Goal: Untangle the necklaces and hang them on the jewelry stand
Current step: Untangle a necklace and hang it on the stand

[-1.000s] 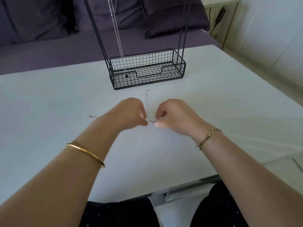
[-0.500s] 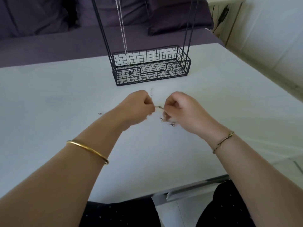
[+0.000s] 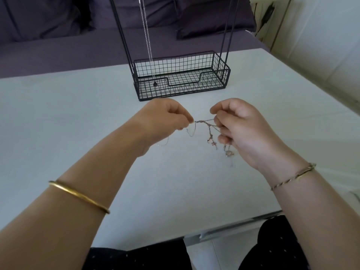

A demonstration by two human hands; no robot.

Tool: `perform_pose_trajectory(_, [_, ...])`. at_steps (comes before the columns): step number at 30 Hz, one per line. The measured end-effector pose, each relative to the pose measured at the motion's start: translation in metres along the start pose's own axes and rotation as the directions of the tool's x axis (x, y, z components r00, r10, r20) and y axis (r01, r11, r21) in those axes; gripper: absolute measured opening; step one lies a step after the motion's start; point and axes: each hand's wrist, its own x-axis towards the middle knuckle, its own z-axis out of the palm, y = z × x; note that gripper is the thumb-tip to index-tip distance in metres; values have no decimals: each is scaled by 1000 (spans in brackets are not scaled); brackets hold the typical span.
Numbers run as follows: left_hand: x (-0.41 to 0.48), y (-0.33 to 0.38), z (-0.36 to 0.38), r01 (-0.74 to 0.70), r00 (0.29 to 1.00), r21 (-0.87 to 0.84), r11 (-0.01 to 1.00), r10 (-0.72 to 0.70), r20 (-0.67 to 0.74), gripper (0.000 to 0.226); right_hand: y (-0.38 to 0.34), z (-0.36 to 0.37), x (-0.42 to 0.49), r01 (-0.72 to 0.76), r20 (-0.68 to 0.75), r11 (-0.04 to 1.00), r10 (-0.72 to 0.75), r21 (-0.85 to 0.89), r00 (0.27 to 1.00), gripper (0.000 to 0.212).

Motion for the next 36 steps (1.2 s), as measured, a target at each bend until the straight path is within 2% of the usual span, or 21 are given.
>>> perform_pose_trajectory(5, [-1, 3, 1, -40, 999, -19, 999, 40, 4, 14, -4, 1, 1, -3, 15, 997, 4, -71, 1000, 17])
perform_pose_trajectory(7, [-1, 4, 0, -28, 1000, -37, 999, 28, 7, 16, -7, 0, 0, 24, 31, 988, -20, -149, 999, 13])
perform_pose_trajectory(11, [-1, 4, 0, 73, 994, -114, 991, -63, 93, 23, -10, -2, -1, 200, 33, 918, -201, -342, 979, 11])
perform_pose_trajectory(14, [-3, 4, 2, 119, 980, -182, 976, -85, 180, 29, -10, -2, 1, 254, 9, 907, -266, -336, 964, 11])
perform_pose_trajectory(17, [-4, 5, 3, 117, 978, -198, 973, -78, 192, 28, -9, 0, 2, 280, 8, 900, -294, -335, 956, 11])
perform_pose_trajectory(21, [-3, 5, 1, 66, 996, -250, 966, -47, 80, 34, -9, 0, 2, 267, 2, 906, -282, -328, 959, 11])
perform_pose_trajectory(25, [-4, 5, 3, -95, 995, -187, 978, 88, -44, 48, -8, 1, 2, 198, -1, 939, -207, -283, 978, 13])
perform_pose_trajectory(32, [-10, 13, 2, -225, 974, -163, 961, 222, -37, 63, -14, -1, 1, 212, -12, 946, -222, -244, 975, 10])
perform_pose_trajectory(36, [-13, 19, -1, -280, 960, -174, 944, 280, -24, 67, -17, 0, 1, 208, -13, 951, -216, -228, 976, 29])
